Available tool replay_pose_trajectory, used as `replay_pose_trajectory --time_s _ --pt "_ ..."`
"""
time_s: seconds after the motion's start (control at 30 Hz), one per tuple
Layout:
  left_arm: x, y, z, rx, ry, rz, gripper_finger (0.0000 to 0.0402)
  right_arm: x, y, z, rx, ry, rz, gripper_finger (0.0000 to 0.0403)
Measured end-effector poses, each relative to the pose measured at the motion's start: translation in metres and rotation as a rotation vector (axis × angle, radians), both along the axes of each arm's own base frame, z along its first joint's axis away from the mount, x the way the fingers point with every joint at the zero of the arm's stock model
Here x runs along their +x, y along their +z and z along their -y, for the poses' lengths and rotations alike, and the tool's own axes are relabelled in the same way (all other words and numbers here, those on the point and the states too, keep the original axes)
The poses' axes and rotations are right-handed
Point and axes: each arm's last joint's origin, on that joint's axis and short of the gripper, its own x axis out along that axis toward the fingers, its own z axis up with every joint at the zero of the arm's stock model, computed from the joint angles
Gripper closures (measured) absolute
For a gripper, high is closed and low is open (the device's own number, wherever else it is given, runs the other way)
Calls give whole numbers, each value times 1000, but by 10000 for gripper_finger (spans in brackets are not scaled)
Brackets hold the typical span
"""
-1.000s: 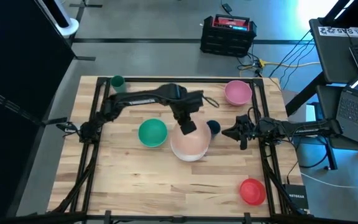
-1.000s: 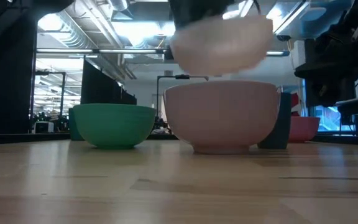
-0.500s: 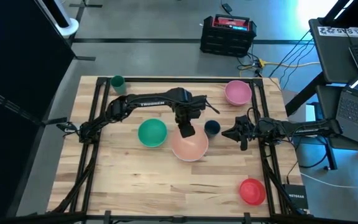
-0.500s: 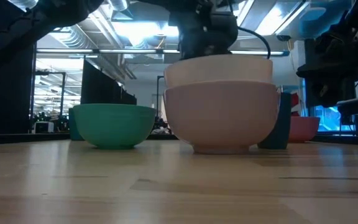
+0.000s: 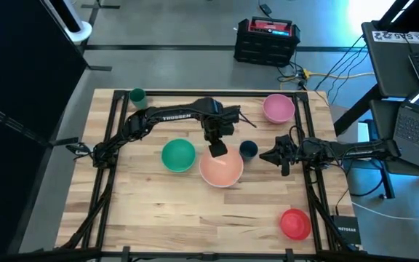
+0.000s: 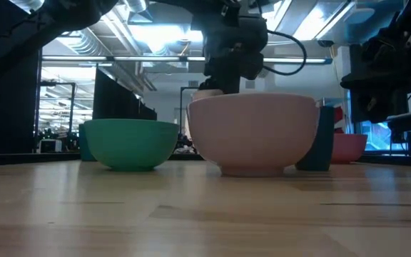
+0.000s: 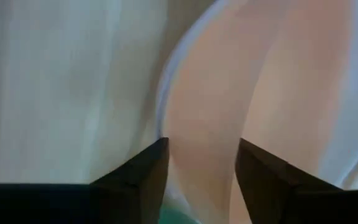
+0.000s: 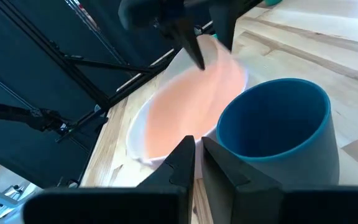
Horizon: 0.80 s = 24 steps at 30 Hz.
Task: Nest bowls inside each other
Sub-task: Stack the light orange bowl on top of the white bowl, then stack the green bowl on top of the light orange bowl
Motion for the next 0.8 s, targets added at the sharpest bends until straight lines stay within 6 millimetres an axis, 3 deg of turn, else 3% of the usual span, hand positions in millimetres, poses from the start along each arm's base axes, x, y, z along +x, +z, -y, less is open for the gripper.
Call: replay_pose_trajectory --time_s 0.23,0.37,0.43,0.6,0.8 --pt "-6 17 -9 65 51 31 224 0 0 0 -1 -4 -1 391" --pt "-21 22 -10 197 60 -107 231 0 0 0 -1 -4 -5 391" --pt "-29 22 -10 252 29 -192 234 0 -1 0 -1 -3 -7 391" --pt "-34 16 -12 276 -50 -210 236 1 -1 0 -1 2 -14 391" --pt "-64 13 -15 241 -200 -231 236 1 -1 -1 5 22 -17 391"
